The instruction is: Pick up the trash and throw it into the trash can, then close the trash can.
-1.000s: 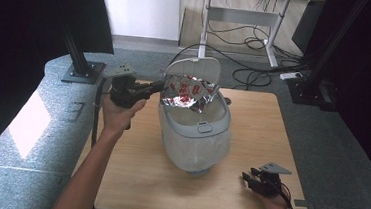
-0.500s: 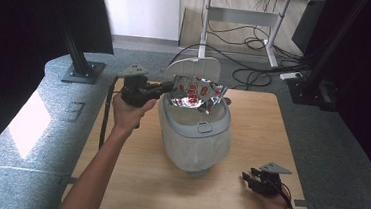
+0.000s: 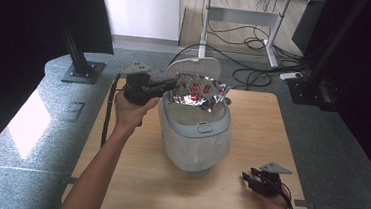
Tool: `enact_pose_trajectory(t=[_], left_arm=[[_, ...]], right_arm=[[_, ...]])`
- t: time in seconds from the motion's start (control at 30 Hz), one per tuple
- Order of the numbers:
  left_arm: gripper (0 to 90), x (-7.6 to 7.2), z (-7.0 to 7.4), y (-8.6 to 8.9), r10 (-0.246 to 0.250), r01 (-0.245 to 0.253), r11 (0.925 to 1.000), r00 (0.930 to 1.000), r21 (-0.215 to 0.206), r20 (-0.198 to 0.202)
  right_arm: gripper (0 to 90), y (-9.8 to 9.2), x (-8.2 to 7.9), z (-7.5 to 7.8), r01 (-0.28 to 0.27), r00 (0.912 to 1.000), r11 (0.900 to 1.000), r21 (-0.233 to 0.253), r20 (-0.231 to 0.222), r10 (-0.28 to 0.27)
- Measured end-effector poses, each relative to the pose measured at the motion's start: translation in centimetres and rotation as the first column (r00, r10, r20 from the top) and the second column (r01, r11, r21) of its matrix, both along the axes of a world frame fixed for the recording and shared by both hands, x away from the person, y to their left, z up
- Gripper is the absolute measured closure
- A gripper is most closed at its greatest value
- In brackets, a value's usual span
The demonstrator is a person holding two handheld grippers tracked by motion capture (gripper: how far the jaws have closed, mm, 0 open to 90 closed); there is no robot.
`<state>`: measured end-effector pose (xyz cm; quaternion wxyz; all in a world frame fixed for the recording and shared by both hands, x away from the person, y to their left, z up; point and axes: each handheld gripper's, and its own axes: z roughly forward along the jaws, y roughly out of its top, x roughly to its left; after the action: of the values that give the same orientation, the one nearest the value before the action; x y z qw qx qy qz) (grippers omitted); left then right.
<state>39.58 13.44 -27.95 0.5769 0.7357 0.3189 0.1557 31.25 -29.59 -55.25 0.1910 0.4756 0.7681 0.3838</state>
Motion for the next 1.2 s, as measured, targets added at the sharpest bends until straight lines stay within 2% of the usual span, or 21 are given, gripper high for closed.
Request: enact_pose_trajectory(t=[0.03, 0.07, 0.17, 0.6, 0.77, 1.0, 1.2], left_arm=[[66.7, 0.0, 0.0, -0.1, -0.004, 0.004, 1.0000, 1.0000, 0.004, -0.002], [59.7, 0.0, -0.1, -0.2, -0.005, 0.005, 1.0000, 1.0000, 0.008, -0.001], [53.3, -0.1, -0.1, 0.0, -0.020, 0.020, 0.9997, 0.9998, 0.012, -0.006], [48.6, -0.5, -0.2, 1.9, 0.003, -0.003, 0.9998, 1.0000, 0.018, -0.006], [44.7, -0.7, -0.2, 2.2, 0.002, -0.002, 0.9991, 1.0000, 0.042, -0.005], [40.1, -0.5, -0.4, 2.4, 0.006, -0.005, 0.9988, 0.9998, 0.049, -0.021], [38.3, -0.4, -0.5, 2.5, 0.011, -0.010, 0.9983, 0.9997, 0.057, -0.019]], right_arm=[[53.1, 0.0, 0.0, 0.0, 0.000, 1.0000, 1.000, 0.000, 0.000, 0.000], [53.1, 0.0, 0.0, 0.0, 0.000, 1.0000, 1.000, -0.001, 0.001, 0.000], [53.0, 0.0, 0.0, 0.0, 0.000, 1.0000, 1.000, -0.001, 0.000, 0.000], [53.1, 0.0, 0.0, 0.0, 0.000, 1.0000, 1.000, -0.005, 0.003, 0.000], [53.0, 0.1, 0.0, 0.0, -0.001, 1.0000, 1.000, -0.006, 0.004, 0.001], [52.9, 0.1, 0.0, 0.0, -0.001, 1.0000, 1.000, -0.005, 0.004, 0.001], [52.8, 0.0, 0.0, 0.0, -0.003, 1.0000, 1.000, -0.002, 0.002, 0.003]])
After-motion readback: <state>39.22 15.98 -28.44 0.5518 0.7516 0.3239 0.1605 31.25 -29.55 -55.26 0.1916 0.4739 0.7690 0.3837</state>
